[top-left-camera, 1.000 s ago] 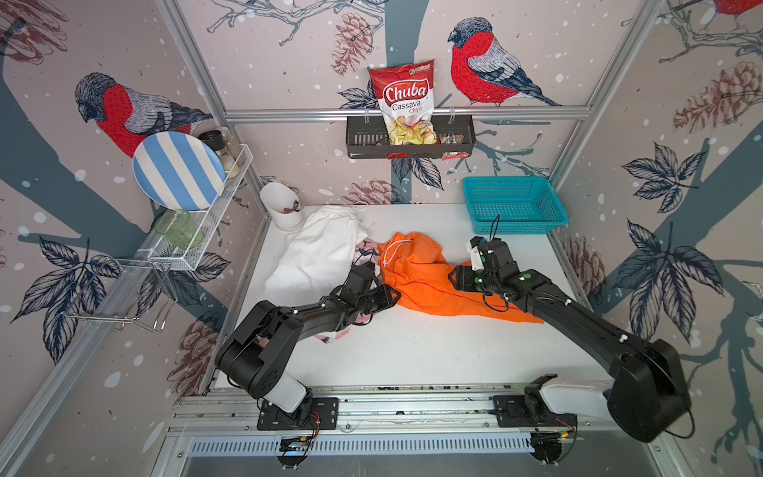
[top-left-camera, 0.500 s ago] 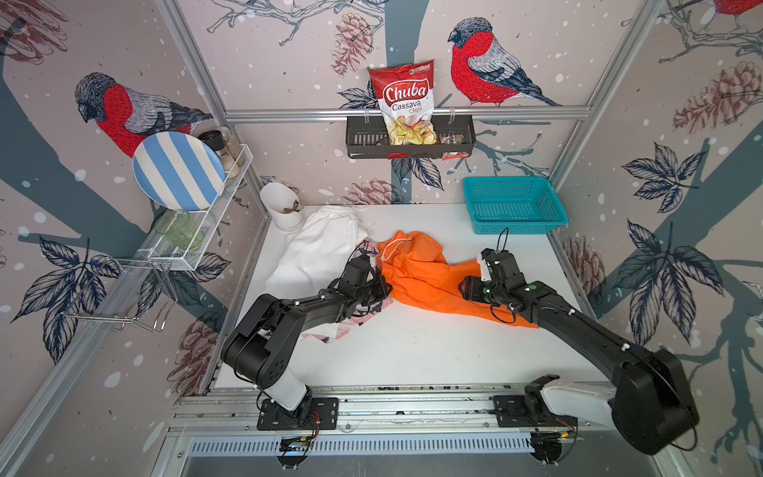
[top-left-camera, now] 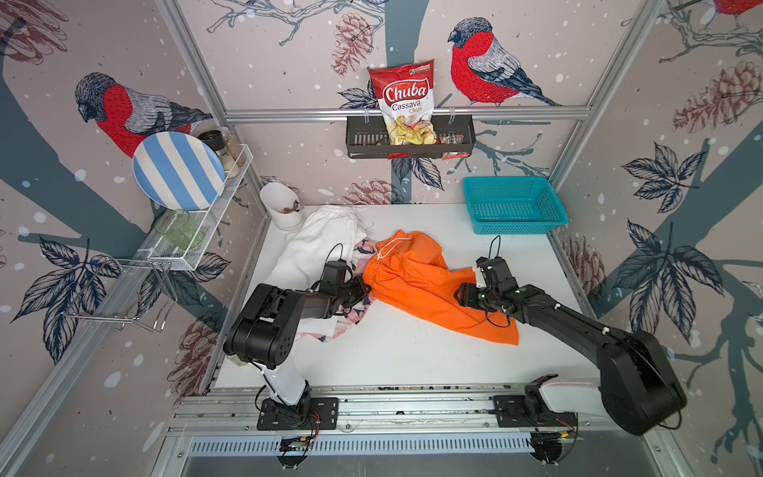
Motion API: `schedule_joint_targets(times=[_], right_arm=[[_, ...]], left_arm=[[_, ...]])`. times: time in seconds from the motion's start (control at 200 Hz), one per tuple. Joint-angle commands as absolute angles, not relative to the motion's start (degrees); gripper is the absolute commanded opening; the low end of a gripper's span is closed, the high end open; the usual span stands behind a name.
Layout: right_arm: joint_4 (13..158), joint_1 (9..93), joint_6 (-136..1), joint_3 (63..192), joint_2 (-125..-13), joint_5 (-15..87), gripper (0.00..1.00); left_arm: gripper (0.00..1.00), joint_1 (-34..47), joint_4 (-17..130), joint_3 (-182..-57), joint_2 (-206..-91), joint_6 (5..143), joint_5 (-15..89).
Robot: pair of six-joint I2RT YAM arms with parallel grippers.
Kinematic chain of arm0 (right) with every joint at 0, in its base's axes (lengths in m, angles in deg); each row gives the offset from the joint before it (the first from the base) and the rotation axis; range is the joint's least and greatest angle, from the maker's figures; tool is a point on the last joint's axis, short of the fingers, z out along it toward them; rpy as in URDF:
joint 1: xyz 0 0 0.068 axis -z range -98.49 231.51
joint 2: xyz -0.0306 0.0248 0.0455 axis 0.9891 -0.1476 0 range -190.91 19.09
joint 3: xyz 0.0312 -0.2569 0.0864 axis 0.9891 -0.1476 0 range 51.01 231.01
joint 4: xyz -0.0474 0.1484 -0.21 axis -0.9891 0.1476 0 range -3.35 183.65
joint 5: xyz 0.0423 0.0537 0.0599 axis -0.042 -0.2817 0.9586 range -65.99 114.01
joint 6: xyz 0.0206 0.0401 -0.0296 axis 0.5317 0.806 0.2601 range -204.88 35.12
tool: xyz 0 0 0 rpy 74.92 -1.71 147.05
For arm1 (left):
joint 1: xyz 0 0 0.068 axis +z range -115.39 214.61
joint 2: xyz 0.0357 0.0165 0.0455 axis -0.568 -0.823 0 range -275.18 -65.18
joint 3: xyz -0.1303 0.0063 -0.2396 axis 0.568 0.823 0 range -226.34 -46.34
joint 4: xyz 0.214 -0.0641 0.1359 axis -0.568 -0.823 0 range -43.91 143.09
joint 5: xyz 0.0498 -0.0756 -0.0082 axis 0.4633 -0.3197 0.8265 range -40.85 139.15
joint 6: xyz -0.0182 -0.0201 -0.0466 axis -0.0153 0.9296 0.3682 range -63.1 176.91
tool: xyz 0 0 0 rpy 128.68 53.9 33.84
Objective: Roll up the shorts
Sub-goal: Fold the shorts at the center of the board.
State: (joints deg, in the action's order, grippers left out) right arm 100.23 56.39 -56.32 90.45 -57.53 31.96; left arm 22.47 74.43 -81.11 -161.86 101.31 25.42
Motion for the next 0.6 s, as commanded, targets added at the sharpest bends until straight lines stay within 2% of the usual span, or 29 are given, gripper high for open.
schedule_joint_targets(times=[0.0, 0.135, 0.305, 0.45, 0.595], right_arm=[[97.02, 57.05, -55.04, 89.62, -58.78, 31.79, 0.63], [92.79, 57.71, -54.53, 88.88, -62.21, 34.3, 0.63], [86.31, 58.23, -54.96, 92.32, -71.62, 39.25, 0.62], [83.41, 59.18, -55.64, 99.12, -80.98, 42.3, 0.61], [83.21, 61.79, -56.38, 109.07, -90.48, 44.99, 0.58]], left_arm=[[0.0, 26.55, 66.25, -79.47, -159.47, 98.26, 30.42], [0.0, 28.17, 63.47, -79.36, -155.5, 97.42, 31.53], [0.0, 28.63, 61.14, -78.45, -149.29, 98.04, 32.77], [0.0, 27.8, 59.21, -79.16, -145.79, 97.75, 31.39], [0.0, 22.7, 56.07, -82.58, -143.59, 97.62, 32.33]])
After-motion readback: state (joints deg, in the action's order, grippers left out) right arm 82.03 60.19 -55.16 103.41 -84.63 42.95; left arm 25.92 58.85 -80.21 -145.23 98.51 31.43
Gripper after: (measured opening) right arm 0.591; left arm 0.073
